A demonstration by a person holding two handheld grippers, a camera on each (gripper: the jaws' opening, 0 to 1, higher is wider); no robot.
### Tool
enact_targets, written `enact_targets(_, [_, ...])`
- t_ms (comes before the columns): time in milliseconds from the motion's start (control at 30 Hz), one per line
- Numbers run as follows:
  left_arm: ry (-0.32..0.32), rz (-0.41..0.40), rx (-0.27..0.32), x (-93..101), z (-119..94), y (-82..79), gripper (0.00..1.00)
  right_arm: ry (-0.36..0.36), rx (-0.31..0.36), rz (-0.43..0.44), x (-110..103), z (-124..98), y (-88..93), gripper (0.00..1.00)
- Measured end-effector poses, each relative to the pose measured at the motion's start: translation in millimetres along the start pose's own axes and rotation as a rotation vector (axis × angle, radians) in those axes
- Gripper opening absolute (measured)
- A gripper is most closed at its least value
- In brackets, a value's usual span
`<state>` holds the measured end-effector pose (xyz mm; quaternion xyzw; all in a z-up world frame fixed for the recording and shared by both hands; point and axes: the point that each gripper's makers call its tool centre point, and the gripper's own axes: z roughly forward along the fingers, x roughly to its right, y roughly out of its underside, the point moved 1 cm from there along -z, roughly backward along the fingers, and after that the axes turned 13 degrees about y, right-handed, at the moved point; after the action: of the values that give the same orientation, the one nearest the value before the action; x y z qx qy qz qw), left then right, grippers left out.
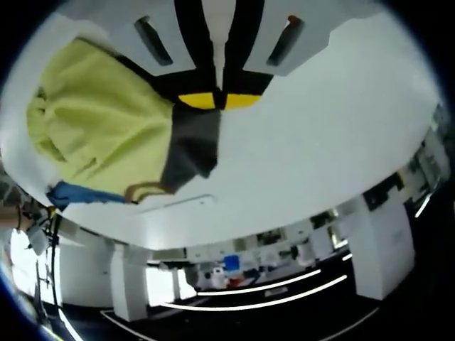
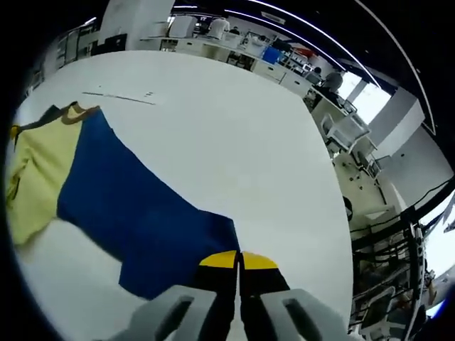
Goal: Fold the garment on the visible template until the final outline fits inside the template.
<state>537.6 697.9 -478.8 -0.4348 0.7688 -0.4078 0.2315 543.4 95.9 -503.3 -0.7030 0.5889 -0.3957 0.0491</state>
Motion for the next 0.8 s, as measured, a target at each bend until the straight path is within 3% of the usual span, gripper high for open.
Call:
enact_targets(200, [-0.022, -0.021, -0.008, -1.1, -4, 8.8, 0.16, -0.034, 0.059, 0.086, -4, -5, -8.1, 0.0])
enact_targets(467, [-0.014, -0.096, 0.007, 10.1, -9, 18.5, 0.35, -0.081, 0.134, 0.18, -19, -31, -25.8, 0.36])
enact_targets(600, [0.003, -0.091, 0.003, 24.1, -11, 23.5, 0.36, -0.169, 0.171, 0.208, -45, -55, -34.7, 0.48])
enact_targets(700, [0.034, -0.096, 0.021, 38.6, -13, 24.1, 0.37, -0.273, 0.181, 0.23, -71, -72, -36.9, 0.51])
enact_targets(800, [0.057, -0.071, 0.016, 48.0, -13, 26.7, 0.35, -0.328, 0.186, 0.241, -88, -88, -36.9, 0.55])
